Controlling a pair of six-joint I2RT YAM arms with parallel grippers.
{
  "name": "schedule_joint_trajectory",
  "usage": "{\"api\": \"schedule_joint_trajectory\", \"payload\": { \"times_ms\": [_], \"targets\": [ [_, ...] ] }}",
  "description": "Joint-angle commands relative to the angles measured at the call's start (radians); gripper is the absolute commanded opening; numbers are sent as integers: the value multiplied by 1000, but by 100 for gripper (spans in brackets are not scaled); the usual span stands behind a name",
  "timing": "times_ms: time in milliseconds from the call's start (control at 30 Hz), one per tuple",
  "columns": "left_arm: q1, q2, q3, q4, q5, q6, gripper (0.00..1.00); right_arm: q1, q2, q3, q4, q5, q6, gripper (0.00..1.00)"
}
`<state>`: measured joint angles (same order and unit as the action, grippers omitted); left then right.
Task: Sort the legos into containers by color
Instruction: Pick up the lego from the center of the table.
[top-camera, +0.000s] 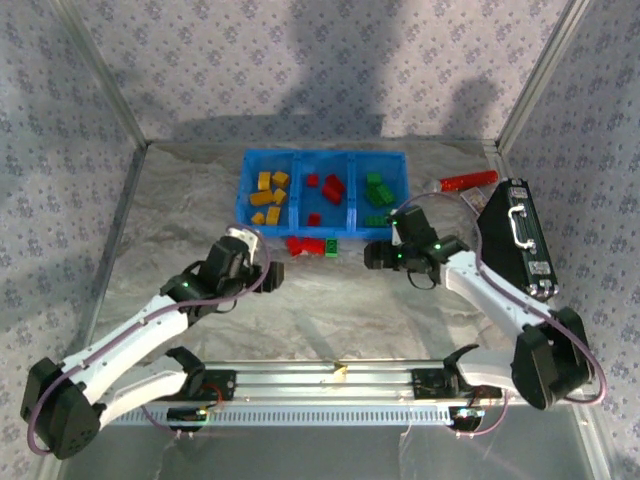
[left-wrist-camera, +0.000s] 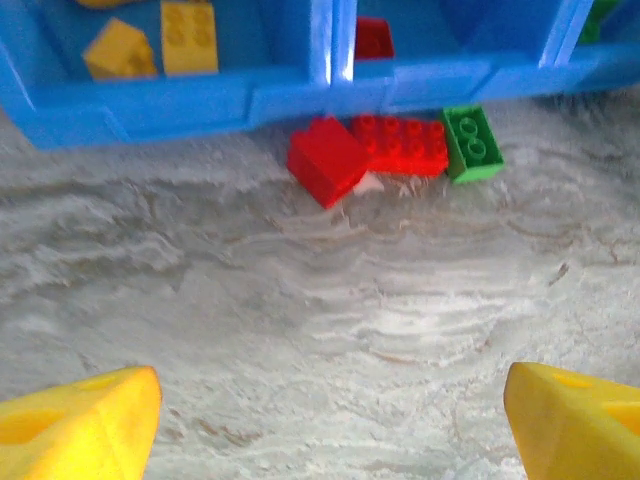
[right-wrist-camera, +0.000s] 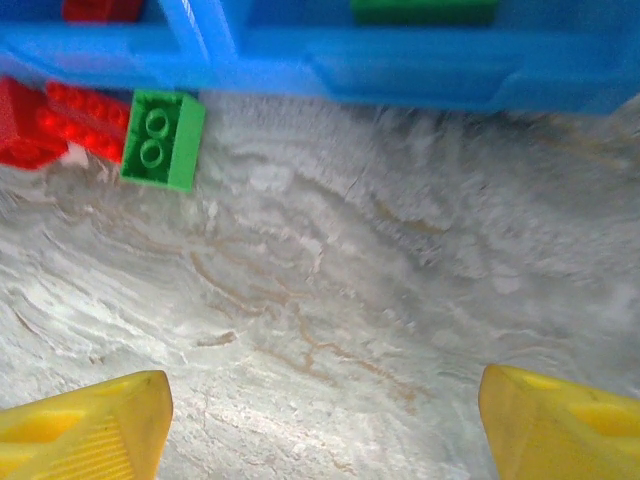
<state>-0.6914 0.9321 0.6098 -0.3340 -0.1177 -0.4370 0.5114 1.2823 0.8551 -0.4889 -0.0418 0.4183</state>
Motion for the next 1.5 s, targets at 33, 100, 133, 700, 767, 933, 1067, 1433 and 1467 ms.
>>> {"api": "schedule_joint_trajectory", "payload": {
  "times_ms": [33, 100, 133, 700, 767, 933, 1067, 1433, 1467],
  "targets": [
    [-41, -32, -69, 115, -64, -103, 88, 106, 110, 76, 38, 63, 86, 81],
    [-66, -48, -91, 125, -83, -118, 87, 142, 173, 115, 57, 80, 105, 79],
    [-81, -54, -97, 122, -93, -123, 87, 158, 207, 137, 64, 88, 114, 78],
    [-193, -211, -157, 16, -207, -166, 86, 237, 597, 453, 23, 215, 179, 64],
    [-194, -233, -162, 0, -212, -166, 86, 236, 619, 474, 12, 233, 184, 62],
    [-193, -264, -175, -19, -216, -173, 86, 235, 686, 535, -25, 244, 176, 58],
    [-192, -265, -176, -23, -219, -173, 86, 231, 704, 538, -31, 258, 183, 55],
    [-192, -222, -154, -13, -218, -157, 86, 221, 741, 521, -14, 264, 194, 50],
    [-192, -213, -149, -13, -216, -154, 86, 217, 742, 516, -7, 260, 195, 49]
  ]
}}
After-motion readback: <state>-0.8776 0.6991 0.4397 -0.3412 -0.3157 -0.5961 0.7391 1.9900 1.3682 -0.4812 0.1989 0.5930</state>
